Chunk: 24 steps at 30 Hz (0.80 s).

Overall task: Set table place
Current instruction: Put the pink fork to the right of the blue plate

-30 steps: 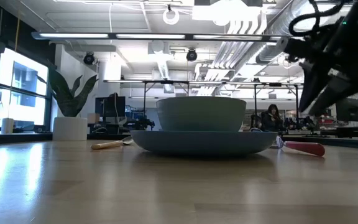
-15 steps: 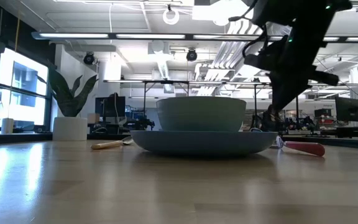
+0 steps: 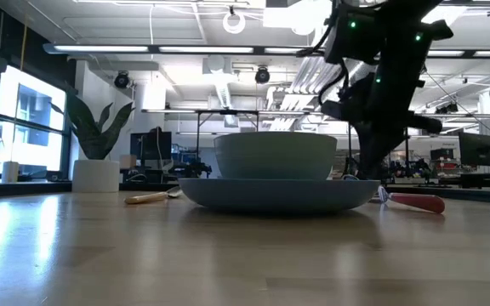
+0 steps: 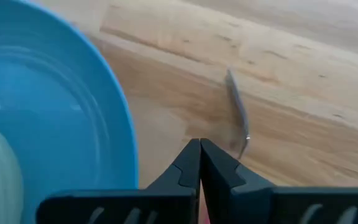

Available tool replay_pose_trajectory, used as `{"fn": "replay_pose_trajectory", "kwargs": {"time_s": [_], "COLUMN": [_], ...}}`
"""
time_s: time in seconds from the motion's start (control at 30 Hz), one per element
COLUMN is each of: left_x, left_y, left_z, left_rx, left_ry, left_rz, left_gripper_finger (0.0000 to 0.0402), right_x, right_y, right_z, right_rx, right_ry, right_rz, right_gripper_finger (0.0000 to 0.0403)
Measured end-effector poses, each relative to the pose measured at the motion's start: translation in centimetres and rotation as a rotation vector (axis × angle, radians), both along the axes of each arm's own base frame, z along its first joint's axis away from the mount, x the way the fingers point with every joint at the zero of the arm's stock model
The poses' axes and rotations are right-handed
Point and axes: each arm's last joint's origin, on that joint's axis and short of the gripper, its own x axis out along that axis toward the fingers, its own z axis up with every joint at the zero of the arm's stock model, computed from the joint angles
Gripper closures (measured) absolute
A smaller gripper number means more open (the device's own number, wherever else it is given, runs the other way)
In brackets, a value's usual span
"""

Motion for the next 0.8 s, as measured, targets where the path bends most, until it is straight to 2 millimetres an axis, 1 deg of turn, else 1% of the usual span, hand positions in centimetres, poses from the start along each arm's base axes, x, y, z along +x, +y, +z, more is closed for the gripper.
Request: {"fn": "replay_pose_trajectory", "kwargs": {"time_s": [0.17,0.47,0.6,0.8], "left_x": [0.1,0.1,0.1,0.1], "left_y": [0.0,0.0,-0.1,-0.1], "left_z": [0.0,0.0,0.0,0.0], "left_rx": [-0.001,-0.011,-0.019,-0.02], "left_ry": [-0.006,-0.002,0.0,0.001], "left_rz": [-0.002,-0.007,-0.011,-0.012], "left_gripper_finger": [0.0273,0.0273,0.0273,0.0273], "right_x": [0.3,-0.4,-0.4,0.4], "right_y": [0.0,-1.0,-1.4,-1.4], "right_z": [-1.2,-1.4,-1.4,-1.3], "right_rx": [0.009,-0.007,-0.014,-0.02], "right_ry": [0.061,0.149,0.15,0.079], "right_rz": [0.021,0.017,0.009,0.03], "right_gripper_finger": [0.0403,0.0403,0.0403,0.0403]}}
